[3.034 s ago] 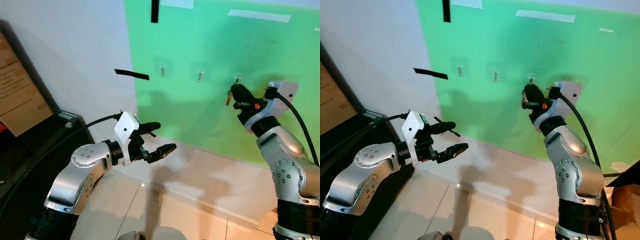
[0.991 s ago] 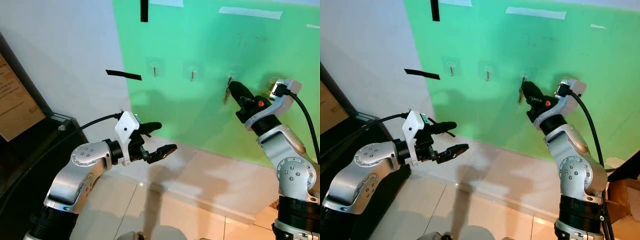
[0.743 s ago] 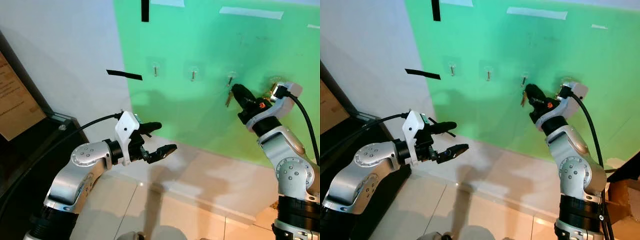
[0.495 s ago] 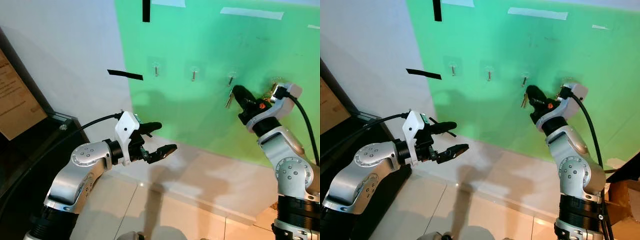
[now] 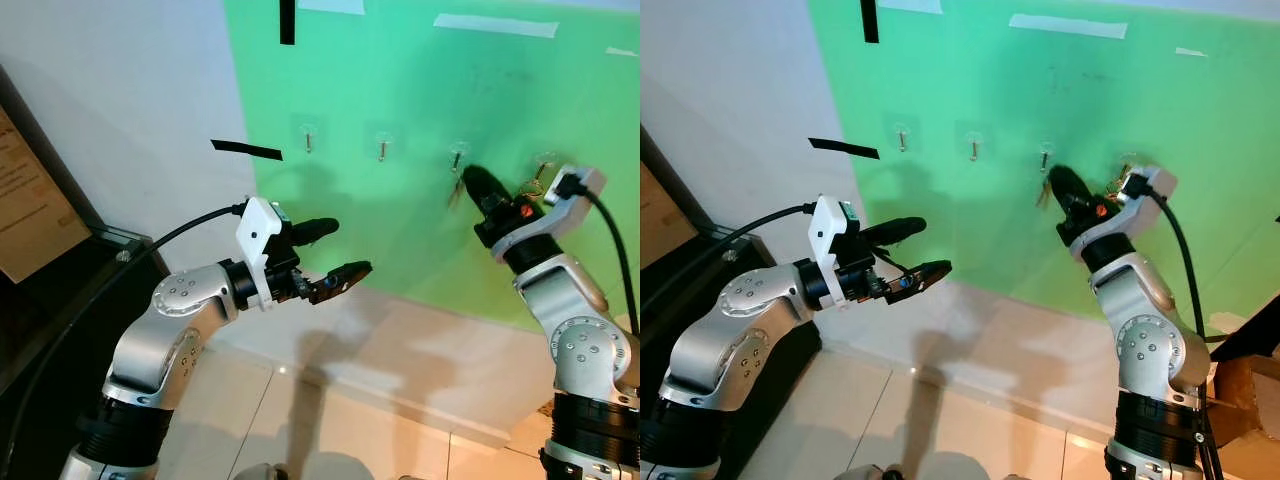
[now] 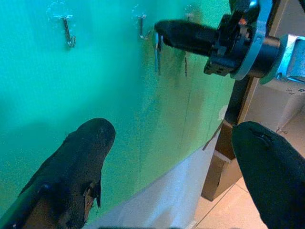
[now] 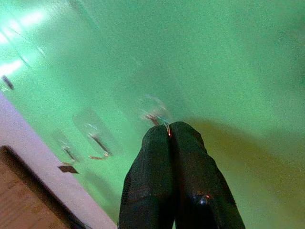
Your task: Hang keys on a hook
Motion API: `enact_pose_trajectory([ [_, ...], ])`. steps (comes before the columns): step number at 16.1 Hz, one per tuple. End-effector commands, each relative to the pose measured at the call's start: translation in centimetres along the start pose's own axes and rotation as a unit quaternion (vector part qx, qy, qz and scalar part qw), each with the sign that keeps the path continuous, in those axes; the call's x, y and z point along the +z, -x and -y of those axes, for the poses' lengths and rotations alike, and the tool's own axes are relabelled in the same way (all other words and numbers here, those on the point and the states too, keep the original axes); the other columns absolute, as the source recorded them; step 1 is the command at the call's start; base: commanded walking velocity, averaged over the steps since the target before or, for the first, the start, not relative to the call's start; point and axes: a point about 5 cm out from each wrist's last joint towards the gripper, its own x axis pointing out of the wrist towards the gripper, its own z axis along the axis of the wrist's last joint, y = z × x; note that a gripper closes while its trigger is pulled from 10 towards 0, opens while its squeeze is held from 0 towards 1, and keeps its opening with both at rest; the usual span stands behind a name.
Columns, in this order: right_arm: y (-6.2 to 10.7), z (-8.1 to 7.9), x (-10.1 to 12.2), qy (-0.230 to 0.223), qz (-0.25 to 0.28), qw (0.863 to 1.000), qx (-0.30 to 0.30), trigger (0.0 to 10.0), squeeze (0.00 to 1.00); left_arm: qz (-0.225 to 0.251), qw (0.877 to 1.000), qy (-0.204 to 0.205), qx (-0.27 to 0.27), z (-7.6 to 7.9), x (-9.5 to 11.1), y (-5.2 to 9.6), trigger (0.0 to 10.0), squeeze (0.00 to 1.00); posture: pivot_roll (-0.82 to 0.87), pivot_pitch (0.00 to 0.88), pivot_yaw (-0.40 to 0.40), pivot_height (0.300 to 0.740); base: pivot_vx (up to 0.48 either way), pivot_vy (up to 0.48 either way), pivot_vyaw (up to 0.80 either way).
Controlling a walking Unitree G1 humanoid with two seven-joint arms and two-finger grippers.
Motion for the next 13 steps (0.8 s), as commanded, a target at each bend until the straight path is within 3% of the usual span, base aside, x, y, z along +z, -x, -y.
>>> enact_pose_trajectory([
  [1,0.1,-0.4,-0.2,-0.002,-0.008,1.0,0.015,10.0,0.0,0.004,1.0,-0.009,-0.002,0.0,0.5,0.1,10.0,0.0,-0.06,0.0,0.065,0.74,0.0,0.0,0.0],
  [5,0.0,-1.4,0.0,-0.014,-0.002,0.999,0.052,10.0,0.0,0.003,1.0,-0.006,-0.003,-0.1,0.4,0.0,10.0,0.0,-0.06,0.0,0.065,0.74,0.0,0.0,0.0],
  [13,-1.0,-0.4,0.1,-0.009,0.006,1.0,0.013,10.0,0.0,0.001,1.0,-0.007,-0.003,-0.2,0.5,0.0,10.0,0.0,-0.05,0.0,0.066,0.74,0.0,0.0,0.0],
])
